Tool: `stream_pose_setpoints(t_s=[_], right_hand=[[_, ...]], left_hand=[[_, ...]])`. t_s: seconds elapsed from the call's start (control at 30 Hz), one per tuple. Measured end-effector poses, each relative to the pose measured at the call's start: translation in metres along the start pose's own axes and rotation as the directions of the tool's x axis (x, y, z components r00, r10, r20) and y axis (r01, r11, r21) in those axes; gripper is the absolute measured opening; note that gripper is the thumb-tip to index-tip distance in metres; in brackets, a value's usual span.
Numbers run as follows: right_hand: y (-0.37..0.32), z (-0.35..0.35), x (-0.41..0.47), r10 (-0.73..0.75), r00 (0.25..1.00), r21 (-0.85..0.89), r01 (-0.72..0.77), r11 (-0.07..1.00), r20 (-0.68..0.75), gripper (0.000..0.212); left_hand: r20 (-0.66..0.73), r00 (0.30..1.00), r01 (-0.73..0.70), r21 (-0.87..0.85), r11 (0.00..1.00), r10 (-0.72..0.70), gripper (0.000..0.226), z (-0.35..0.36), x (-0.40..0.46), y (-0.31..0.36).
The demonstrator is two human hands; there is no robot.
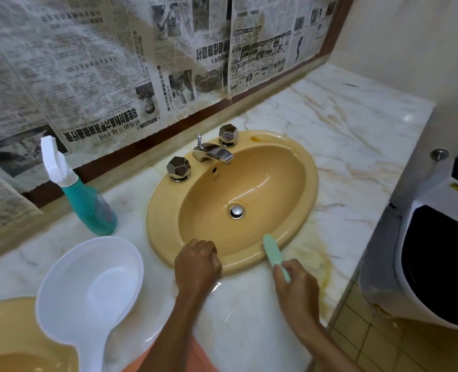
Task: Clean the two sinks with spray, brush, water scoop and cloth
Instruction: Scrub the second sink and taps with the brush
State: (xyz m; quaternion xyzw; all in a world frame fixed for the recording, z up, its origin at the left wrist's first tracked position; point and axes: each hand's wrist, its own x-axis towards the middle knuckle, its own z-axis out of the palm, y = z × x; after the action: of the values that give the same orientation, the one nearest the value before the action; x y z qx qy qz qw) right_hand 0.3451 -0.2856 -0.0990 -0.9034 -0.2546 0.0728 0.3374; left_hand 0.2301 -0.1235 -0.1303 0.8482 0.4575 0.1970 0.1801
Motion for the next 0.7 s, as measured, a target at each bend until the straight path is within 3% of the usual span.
stream_pose_setpoints(t_s=[0.1,0.17,0.27,0.37,0.43,0.53,0.7], right_hand=[[-0.013,0.009,-0.033,-0.261,0.944,-0.146,0.293,0.945,0.203,0.012],[-0.016,0.003,-0.033,-0.349,0.881,-0.255,0.434,0.864,0.319,0.015],[-0.016,-0.013,-0.001,-0.254,0.934,-0.375,0.336,0.864,0.253,0.012],[-0.025,-0.023,0.014,-0.109,0.969,-0.391,0.191,0.900,0.222,0.026],[-0.046,-0.021,0.006,-0.116,0.925,-0.419,0.272,0.866,0.361,0.026],[-0.074,-0.021,0.006,-0.167,0.803,-0.406,0.454,0.793,0.572,0.022],[-0.089,-0.043,0.087,-0.037,0.872,-0.602,0.367,0.709,0.488,0.035]], left_hand=[[-0.021,1.000,-0.012,0.006,1.000,0.012,0.010,0.001,0.000,0.000],[-0.029,1.000,-0.010,0.006,1.000,0.010,0.010,0.002,0.000,0.000],[-0.019,1.000,-0.009,0.000,1.000,0.009,0.010,0.003,0.000,-0.001],[-0.022,1.000,-0.007,-0.002,1.000,0.007,0.011,0.003,-0.001,-0.001],[-0.026,1.000,-0.017,0.000,1.000,0.017,0.011,0.003,-0.001,-0.001],[-0.026,1.000,-0.011,0.008,1.000,0.012,0.010,0.004,0.000,-0.001],[-0.021,1.000,0.011,-0.015,1.000,-0.012,0.013,0.002,0.000,-0.002]])
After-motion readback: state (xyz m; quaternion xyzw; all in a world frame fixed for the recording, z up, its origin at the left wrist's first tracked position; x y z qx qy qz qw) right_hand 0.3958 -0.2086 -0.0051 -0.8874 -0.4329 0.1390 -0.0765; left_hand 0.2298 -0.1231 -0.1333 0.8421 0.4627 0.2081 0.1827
